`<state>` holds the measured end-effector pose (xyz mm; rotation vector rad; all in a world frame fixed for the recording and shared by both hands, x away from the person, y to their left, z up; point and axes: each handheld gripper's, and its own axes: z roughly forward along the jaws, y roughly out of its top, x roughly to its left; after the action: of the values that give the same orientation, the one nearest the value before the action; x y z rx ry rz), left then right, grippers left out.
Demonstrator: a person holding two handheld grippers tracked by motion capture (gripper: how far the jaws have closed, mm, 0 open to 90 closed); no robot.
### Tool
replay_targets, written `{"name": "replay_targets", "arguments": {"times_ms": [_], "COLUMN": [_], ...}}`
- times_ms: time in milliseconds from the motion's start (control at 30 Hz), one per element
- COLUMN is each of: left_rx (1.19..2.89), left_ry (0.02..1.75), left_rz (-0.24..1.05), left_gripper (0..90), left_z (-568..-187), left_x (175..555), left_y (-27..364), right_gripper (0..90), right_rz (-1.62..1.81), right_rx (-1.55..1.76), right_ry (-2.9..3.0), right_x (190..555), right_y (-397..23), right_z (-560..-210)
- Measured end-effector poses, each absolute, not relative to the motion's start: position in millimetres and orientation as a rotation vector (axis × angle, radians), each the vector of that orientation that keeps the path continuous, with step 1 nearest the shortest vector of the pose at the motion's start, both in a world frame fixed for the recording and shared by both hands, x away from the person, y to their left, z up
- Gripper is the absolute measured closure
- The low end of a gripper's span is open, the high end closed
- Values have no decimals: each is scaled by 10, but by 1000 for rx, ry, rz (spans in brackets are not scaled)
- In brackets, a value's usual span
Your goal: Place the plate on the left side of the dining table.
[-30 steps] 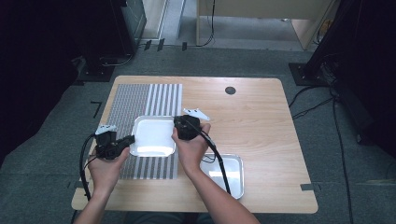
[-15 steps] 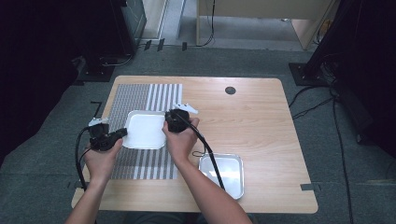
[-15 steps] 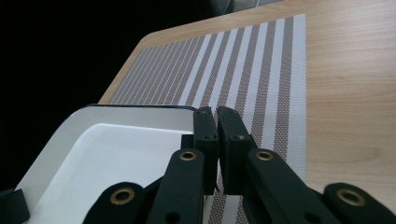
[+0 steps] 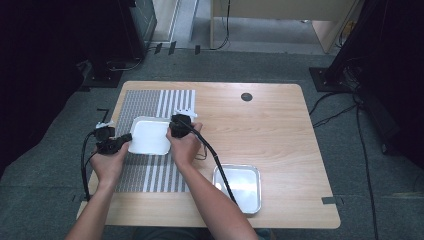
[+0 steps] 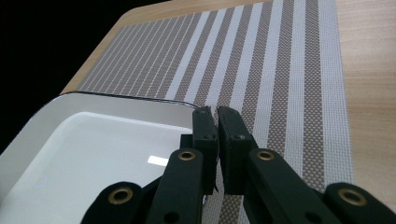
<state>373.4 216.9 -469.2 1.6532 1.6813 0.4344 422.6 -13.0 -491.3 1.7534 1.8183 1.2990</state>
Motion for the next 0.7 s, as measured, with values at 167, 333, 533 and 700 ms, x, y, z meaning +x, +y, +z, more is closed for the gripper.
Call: {"name": "replay_targets", "arguments": {"times_ms": [167, 333, 533, 700], "left_rx": [1663, 1657, 1661, 1667], "left_ry": [1717, 1735, 1755, 1752], "left_rz": [439, 435, 427, 427], "left_gripper": [873, 871, 864, 862], "left_z": [-4788, -4856, -4948, -5003], "left_x": [3852, 3925, 4012, 4053], "left_y": [2135, 2162, 2181, 2156], "right_gripper": [874, 872, 874, 873], "right_rz": [1264, 1255, 1255, 1239], "right_rx": [1750, 1754, 1781, 1792], "right_ry": [1820, 1839, 1835, 1840], "right_x": [4362, 4466, 4536, 4590], "right_y": [-96, -61, -31, -44], "right_z": [-4969, -5003, -5033, -5063]}}
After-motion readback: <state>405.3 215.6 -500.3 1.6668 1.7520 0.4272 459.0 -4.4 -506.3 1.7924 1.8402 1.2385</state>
